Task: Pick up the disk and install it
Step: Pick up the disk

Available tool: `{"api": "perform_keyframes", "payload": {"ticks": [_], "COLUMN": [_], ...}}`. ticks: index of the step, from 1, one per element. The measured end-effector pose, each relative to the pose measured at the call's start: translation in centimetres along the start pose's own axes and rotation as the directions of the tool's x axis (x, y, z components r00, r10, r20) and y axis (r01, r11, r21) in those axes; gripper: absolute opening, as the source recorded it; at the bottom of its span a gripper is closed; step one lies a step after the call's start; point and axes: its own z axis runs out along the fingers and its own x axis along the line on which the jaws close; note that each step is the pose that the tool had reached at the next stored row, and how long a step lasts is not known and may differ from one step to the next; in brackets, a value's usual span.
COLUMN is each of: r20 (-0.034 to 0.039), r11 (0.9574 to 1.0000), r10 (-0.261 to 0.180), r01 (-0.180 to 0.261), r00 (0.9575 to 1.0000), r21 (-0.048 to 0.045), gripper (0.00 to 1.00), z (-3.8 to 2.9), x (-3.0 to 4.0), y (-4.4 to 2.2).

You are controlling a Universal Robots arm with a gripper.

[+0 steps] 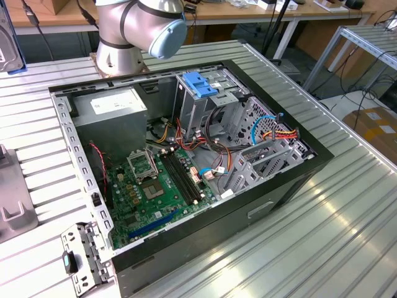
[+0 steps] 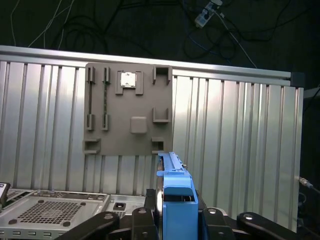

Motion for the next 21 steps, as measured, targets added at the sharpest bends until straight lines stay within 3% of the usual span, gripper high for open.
{"api": "perform_keyframes", "payload": {"ticks": [21], "r20": [0.0], "r11": [1.0], "r10": [0.0], "r01": [0.0], "r00": [1.0], "r21": [0.0], "gripper": [0.37], "z": [-0.01], "x": [0.07], "y": [-1.04]}}
